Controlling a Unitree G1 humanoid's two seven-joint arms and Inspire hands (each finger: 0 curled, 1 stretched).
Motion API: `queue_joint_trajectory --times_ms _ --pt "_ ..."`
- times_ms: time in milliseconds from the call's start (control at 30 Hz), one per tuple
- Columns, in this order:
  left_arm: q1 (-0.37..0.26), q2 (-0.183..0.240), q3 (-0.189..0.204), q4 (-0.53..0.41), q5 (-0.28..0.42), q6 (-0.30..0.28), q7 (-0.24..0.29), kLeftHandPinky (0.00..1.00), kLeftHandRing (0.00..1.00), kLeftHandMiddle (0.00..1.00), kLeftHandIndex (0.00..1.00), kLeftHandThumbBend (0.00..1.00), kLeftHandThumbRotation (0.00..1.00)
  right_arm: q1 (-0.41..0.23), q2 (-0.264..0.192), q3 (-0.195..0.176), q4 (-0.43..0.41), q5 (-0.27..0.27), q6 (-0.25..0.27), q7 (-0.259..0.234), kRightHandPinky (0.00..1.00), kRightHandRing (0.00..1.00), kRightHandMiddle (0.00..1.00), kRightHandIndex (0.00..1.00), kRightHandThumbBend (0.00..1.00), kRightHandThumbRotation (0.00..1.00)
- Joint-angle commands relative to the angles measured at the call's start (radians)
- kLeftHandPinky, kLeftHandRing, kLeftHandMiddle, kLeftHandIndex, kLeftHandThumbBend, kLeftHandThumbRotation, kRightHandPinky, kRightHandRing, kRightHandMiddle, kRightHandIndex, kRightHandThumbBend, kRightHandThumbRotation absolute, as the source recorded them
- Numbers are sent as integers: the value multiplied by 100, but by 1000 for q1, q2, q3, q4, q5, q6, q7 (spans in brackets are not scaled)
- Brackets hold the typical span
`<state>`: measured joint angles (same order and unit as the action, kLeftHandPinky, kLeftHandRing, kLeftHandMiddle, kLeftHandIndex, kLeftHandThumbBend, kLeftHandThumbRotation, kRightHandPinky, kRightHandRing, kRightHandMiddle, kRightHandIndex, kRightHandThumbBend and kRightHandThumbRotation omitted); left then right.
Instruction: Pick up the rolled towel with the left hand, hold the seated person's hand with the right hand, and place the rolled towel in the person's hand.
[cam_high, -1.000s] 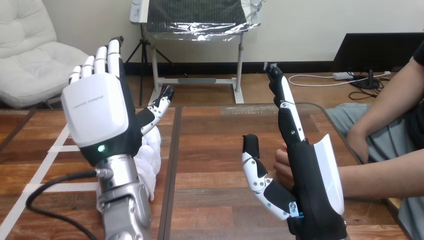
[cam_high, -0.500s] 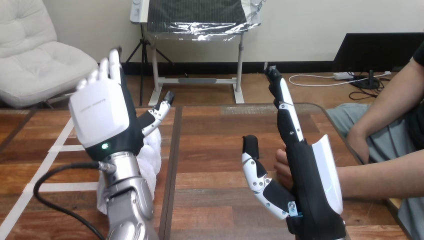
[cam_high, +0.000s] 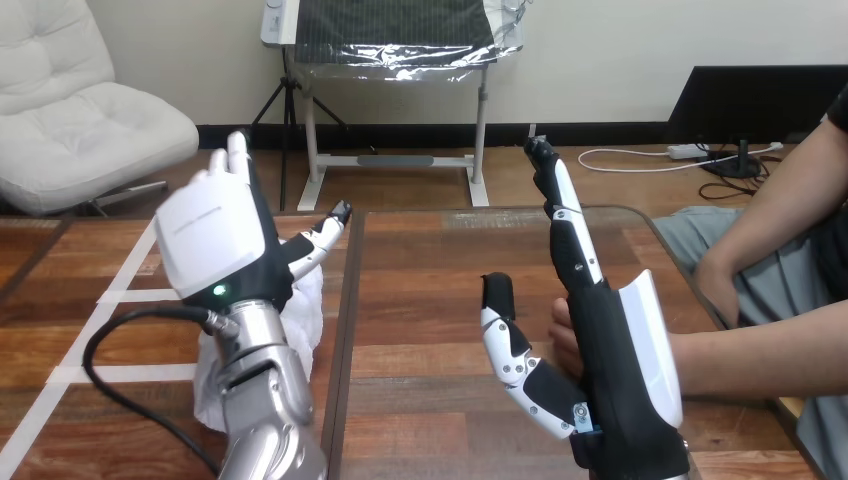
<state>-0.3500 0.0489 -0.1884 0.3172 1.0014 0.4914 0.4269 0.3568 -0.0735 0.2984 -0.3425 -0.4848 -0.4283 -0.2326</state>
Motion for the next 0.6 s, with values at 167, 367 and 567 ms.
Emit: queue_joint_trajectory --times_ms 167,367,567 --pt "-134 11 -20 92 -46 38 0 80 86 90 93 85 79 -38 14 -17 -35 9 15 17 100 100 100 100 0 0" --pt "-161 14 -28 138 -74 57 -10 79 85 90 94 87 80 -33 14 -17 -44 15 25 28 100 100 100 100 0 0" --pt "-182 19 -29 187 -111 53 -8 80 86 91 94 88 80 -36 13 -19 -45 16 29 37 100 100 100 100 0 0"
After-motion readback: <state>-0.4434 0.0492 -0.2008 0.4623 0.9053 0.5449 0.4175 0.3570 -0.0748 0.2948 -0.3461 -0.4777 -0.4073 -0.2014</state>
